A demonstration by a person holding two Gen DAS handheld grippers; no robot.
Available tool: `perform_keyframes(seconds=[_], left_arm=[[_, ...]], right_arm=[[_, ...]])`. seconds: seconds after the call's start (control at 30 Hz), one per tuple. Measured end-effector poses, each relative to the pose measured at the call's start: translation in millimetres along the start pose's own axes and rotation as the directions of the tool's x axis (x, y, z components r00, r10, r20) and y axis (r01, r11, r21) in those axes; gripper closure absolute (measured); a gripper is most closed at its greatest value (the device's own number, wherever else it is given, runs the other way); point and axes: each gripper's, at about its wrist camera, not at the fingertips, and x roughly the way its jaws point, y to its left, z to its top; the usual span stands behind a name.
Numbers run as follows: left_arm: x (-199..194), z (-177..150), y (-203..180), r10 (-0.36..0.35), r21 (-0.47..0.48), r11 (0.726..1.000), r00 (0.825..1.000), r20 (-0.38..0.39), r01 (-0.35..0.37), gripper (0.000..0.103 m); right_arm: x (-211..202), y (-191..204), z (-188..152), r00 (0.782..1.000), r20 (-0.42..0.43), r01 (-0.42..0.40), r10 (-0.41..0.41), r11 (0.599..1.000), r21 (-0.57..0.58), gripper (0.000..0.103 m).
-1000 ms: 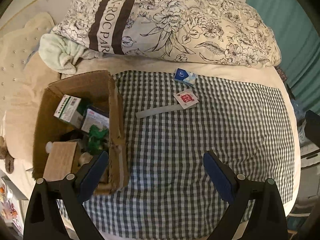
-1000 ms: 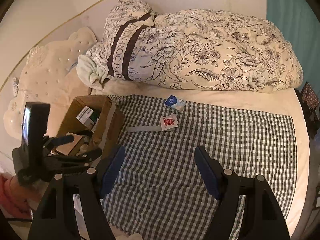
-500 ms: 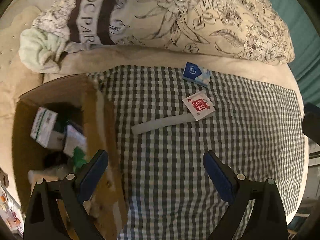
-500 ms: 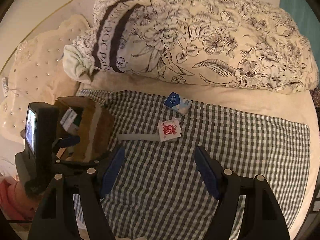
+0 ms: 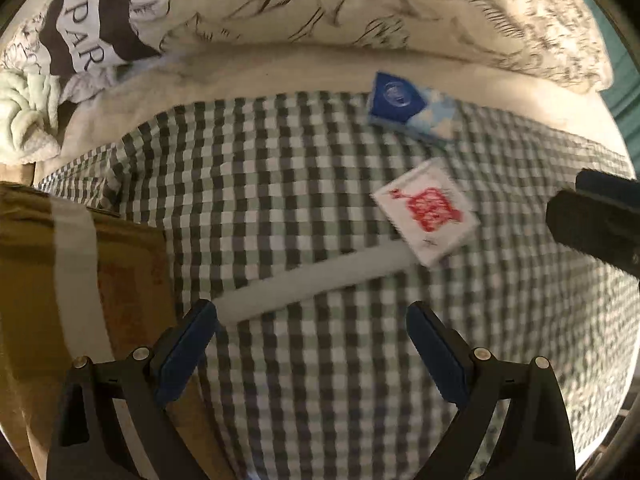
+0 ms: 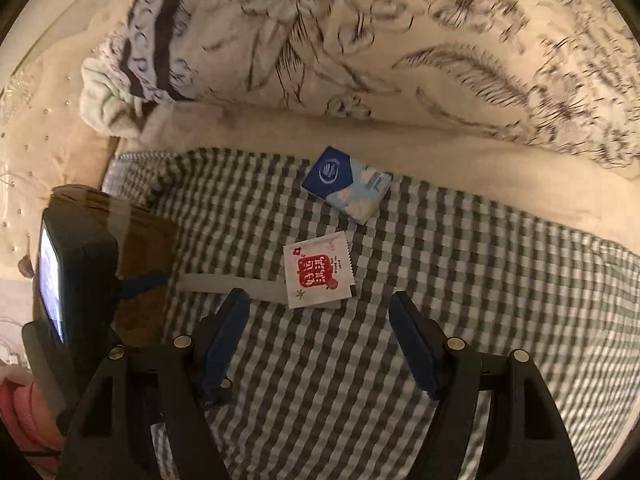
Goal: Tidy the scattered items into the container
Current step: 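Grasp the white plastic strip with the left gripper while the right gripper grasps the red-and-white sachet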
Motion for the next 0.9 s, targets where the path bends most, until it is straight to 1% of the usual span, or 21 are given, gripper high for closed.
perform_keyframes(seconds=[0.1, 0.2, 0.3, 0.33, 0.47, 0.6, 0.63, 0.67, 0.7, 0.73, 0.77, 0.8, 0.87, 0.9], left_arm=[[14.5, 3.9, 3.1, 0.027, 0.018, 0.999, 1.0, -0.002, -0.027, 0.005], [31.2, 6.4, 6.8, 0.041, 0.026, 0.999, 0.999, -0.023, -0.04, 0.005], [49.3, 5.2, 10.5, 0.006, 0.023, 1.0, 0.997, -0.074, -0.004, 0.005], [52.4, 3.9, 11.9, -0.007, 0.015, 1.0, 0.997, -0.079, 0.008, 0.004], [52.0, -1.9, 11.8, -0.016, 0.034, 0.999, 0.998, -0.059, 0.018, 0.002], [52.4, -4.1, 15.9, -0.051, 0.026, 0.998, 0.996, -0.072, 0.053, 0.002], [52.4, -5.0, 17.0, -0.063, 0.022, 0.998, 0.995, -0.083, 0.065, 0.002], [52.6, -6.4, 17.9, -0.073, 0.019, 0.997, 0.993, -0.092, 0.075, 0.002], [52.6, -8.0, 18.1, -0.074, 0.022, 0.997, 0.993, -0.094, 0.077, 0.002], [52.8, -9.1, 17.8, -0.072, 0.029, 0.997, 0.993, -0.092, 0.075, 0.001], [53.4, -9.4, 17.6, -0.069, 0.032, 0.997, 0.993, -0.093, 0.072, 0.001], [54.1, -9.0, 18.0, -0.069, 0.029, 0.997, 0.993, -0.097, 0.073, 0.001], [53.7, -8.7, 19.6, -0.075, 0.022, 0.997, 0.992, -0.097, 0.077, 0.002], [52.5, -9.9, 20.2, -0.075, 0.024, 0.997, 0.993, -0.088, 0.078, 0.006]], right_arm=[[26.3, -2.7, 4.7, 0.999, -0.037, 0.004, -0.005, 1.0, -0.006, 0.031], [48.3, -4.8, 7.7, 0.998, -0.07, 0.007, -0.007, 1.0, -0.005, 0.031], [67.8, -4.6, 11.8, 0.996, -0.094, 0.005, -0.005, 1.0, 0.001, 0.031], [73.6, -3.1, 13.1, 0.995, -0.098, 0.007, -0.007, 1.0, -0.002, 0.031], [91.4, 6.3, 15.3, 0.993, -0.115, 0.01, -0.014, 0.999, -0.033, 0.031], [108.2, 12.8, 12.0, 0.989, -0.136, 0.055, -0.064, 0.996, -0.071, 0.031], [109.0, 14.3, 10.7, 0.988, -0.132, 0.069, -0.079, 0.994, -0.084, 0.034], [108.5, 14.8, 9.5, 0.988, -0.123, 0.087, -0.097, 0.992, -0.089, 0.04], [106.0, 13.3, 7.9, 0.988, -0.107, 0.1, -0.108, 0.992, -0.081, 0.045], [103.2, 9.5, 6.2, 0.988, -0.092, 0.115, -0.121, 0.991, -0.064, 0.059], [100.6, 4.5, 5.0, 0.989, -0.084, 0.114, -0.118, 0.992, -0.045, 0.063], [97.9, -0.4, 4.2, 0.991, -0.08, 0.102, -0.103, 0.995, -0.025, 0.065], [90.8, -6.5, 3.0, 0.992, -0.072, 0.099, -0.1, 0.995, -0.012, 0.066], [86.8, -8.2, 2.4, 0.992, -0.069, 0.104, -0.104, 0.995, -0.013, 0.066]])
